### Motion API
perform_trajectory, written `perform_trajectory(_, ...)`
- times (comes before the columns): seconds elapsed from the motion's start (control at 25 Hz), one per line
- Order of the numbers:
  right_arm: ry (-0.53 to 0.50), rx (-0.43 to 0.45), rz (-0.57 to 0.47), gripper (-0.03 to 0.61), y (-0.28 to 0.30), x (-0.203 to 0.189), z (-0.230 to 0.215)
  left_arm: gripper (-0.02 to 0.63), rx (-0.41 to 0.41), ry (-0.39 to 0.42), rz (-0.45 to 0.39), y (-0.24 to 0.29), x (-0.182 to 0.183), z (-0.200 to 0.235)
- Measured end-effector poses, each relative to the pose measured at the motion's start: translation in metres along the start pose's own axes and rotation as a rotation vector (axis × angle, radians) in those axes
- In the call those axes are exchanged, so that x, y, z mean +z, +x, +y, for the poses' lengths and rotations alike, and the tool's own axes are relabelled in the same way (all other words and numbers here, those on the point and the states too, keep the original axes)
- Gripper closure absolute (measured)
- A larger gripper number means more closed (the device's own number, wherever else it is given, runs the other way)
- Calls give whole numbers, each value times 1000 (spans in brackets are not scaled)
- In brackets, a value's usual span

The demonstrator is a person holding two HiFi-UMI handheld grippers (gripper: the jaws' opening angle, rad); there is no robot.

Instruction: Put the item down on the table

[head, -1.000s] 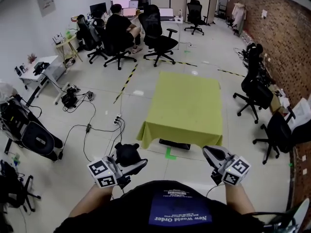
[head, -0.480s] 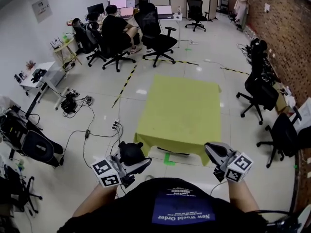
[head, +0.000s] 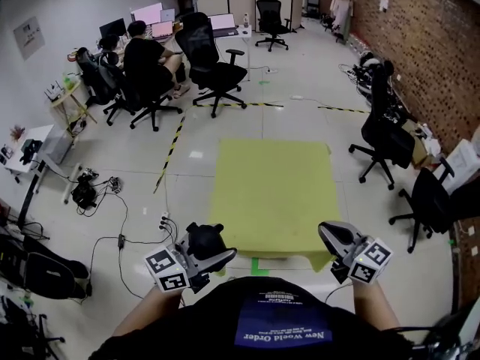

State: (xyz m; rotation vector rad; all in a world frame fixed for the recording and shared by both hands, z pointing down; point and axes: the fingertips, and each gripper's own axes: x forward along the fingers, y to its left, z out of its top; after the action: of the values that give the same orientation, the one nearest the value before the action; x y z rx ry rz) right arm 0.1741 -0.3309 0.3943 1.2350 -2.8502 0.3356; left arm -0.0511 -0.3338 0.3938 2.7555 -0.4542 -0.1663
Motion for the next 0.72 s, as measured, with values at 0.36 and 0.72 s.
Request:
perform_trajectory(0.36,39,-103,-24,591,68,12,-43,295,-100,-10,69,21,30,104)
perform_trajectory(0.72,58,-42,-2,591,66,13,-143,295,-43,-28,114,118,16,144)
